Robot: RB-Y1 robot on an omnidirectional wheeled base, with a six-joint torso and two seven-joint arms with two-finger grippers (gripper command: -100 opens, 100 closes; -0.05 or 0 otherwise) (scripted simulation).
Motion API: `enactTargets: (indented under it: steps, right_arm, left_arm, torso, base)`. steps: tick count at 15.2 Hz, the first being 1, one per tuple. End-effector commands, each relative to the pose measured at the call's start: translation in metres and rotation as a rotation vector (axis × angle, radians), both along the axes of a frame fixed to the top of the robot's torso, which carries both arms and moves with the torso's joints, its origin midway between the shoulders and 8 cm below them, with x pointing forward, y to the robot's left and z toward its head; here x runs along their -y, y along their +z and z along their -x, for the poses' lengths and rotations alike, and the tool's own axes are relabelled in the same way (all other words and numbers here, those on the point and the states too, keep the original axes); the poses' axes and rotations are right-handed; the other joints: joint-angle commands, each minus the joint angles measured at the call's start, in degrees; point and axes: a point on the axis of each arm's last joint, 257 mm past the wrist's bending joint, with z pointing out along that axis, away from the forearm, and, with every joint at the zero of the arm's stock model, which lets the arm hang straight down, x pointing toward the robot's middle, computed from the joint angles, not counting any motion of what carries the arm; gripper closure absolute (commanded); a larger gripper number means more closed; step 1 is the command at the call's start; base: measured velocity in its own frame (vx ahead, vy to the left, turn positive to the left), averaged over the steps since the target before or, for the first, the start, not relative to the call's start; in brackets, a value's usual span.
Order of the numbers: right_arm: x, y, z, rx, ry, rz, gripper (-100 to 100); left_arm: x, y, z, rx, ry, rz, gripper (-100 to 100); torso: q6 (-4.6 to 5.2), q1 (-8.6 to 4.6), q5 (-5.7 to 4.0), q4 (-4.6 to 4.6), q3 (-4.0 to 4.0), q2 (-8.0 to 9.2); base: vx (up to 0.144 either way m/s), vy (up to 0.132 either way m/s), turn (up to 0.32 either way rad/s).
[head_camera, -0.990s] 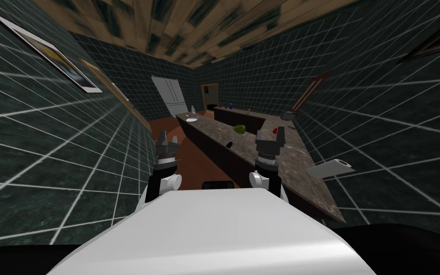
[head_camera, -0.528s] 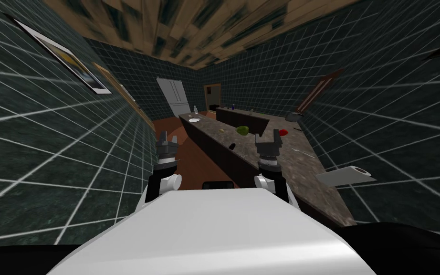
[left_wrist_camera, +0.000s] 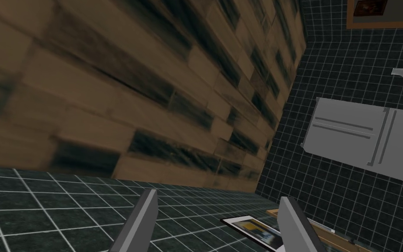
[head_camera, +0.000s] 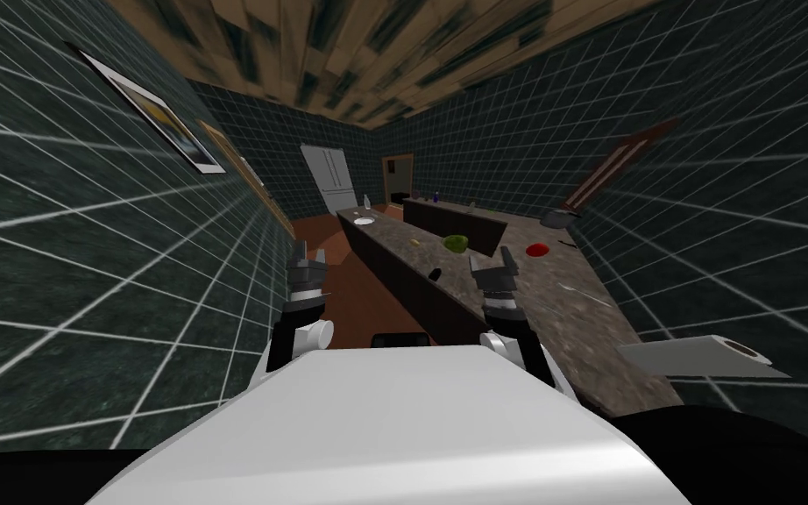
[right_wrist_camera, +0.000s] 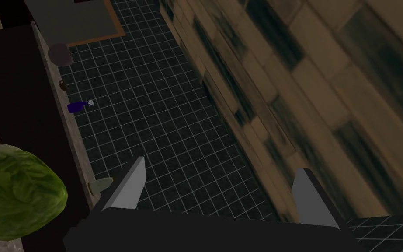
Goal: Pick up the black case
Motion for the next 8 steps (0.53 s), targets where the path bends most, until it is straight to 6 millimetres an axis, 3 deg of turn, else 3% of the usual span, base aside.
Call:
enactTargets:
  steps: [1,8]
  right_arm:
    - [0.011,-0.013,-0.004,-0.058,0.006,-0.039,-100]
    - [0.050,-0.065,-0.001,-0.249,-0.005,-0.202,-100]
  left_arm:
    - [0.000,0.000,0.000,0.000,0.000,0.000,0]
    - [0.000,0.000,0.000,0.000,0.000,0.000,0]
  torso:
    - [0.00,0.00,0.00,0.00,0.00,0.00]
    - [-0.01,-0.01,0.00,0.00,-0.01,-0.01]
  base:
    - [0.088,0.051,0.099]
    - [0.085,0.045,0.110]
